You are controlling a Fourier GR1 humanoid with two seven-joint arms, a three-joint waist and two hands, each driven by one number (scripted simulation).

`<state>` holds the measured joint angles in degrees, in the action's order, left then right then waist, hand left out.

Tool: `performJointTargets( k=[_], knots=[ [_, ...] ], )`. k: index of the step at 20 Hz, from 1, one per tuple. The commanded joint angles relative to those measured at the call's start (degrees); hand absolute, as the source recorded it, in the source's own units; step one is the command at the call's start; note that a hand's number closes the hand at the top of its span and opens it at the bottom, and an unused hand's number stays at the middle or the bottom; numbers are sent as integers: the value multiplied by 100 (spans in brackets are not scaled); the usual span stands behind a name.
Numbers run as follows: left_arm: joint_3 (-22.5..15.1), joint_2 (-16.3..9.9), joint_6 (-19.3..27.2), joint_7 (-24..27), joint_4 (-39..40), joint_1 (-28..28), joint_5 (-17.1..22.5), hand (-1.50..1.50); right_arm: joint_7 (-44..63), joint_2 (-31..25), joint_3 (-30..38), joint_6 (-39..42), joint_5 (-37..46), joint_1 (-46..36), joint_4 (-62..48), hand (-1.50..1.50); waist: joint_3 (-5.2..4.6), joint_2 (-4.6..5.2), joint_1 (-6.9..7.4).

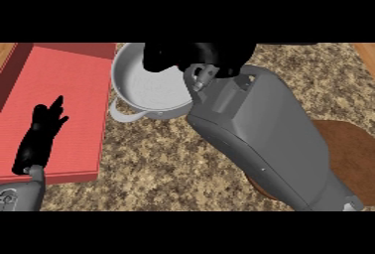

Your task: Pick the tomato from the cutting board and place it in the pot

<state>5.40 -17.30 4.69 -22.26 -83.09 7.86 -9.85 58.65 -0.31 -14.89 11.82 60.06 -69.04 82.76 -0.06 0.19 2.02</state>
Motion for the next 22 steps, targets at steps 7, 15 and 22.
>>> performJointTargets(
  k=[7, 15, 22],
  knots=[
    [6, 11, -123, 85, 229, 13, -31, 0, -84, 30, -285, -1603, -1227, -698, -2840, 150, -8, 57, 153],
    [-110, 149, -38, 22, 88, 46, -188, 0, -592, 30, -256, -2630, -2569, -718, -4088, -150, -4, 75, 229],
    [62, 18, -193, -121, -42, 230, -15, 0, -1414, 30, -265, -4548, -3319, -350, -3960, -150, 4, 74, 277]
  ],
)
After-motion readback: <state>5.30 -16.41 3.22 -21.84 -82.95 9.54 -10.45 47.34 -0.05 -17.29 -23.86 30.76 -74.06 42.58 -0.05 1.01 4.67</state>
